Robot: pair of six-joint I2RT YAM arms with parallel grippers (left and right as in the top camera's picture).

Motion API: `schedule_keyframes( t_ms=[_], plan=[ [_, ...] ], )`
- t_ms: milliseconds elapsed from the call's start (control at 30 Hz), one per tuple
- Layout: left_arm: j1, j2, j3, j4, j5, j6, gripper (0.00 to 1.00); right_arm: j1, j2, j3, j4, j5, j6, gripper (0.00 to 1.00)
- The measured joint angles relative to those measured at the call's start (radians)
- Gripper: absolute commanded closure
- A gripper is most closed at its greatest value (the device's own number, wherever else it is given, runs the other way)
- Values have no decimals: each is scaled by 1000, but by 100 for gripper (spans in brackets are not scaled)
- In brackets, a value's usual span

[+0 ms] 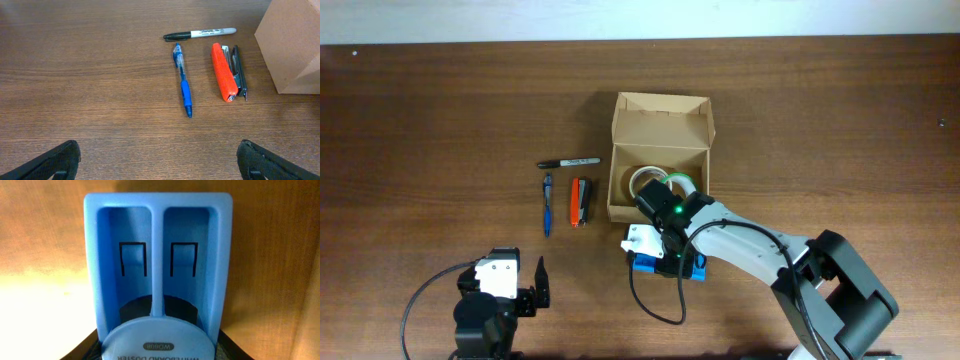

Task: Pack container
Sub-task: 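Lift the blue eraser holder and lower it into the box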

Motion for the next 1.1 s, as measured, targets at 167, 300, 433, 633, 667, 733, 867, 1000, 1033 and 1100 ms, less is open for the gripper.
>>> schedule_keyframes(
  t_ms=[167,300,433,633,667,733,867,1000,1033,1100],
  plan=[
    [0,0,0,0,0,0,0,0,15,24,-67,-104,45,67],
    [0,0,0,0,0,0,0,12,21,72,-116,-201,72,68],
    [0,0,0,0,0,0,1,62,22,144,-129,-251,82,68],
    [0,0,0,0,0,0,1,152,22,291,-146,-260,106,68],
    [0,0,0,0,0,0,0,157,22,319,-147,-250,116,68],
    [0,0,0,0,0,0,1,159,23,391,-149,-198,146,68],
    [0,0,0,0,0,0,1,151,23,534,-147,-26,208,67],
    [0,0,0,0,0,0,0,125,23,618,-134,159,252,66],
    [0,0,0,0,0,0,0,117,22,621,-133,181,256,66],
    [0,0,0,0,0,0,0,86,23,621,-137,227,262,66]
  ],
)
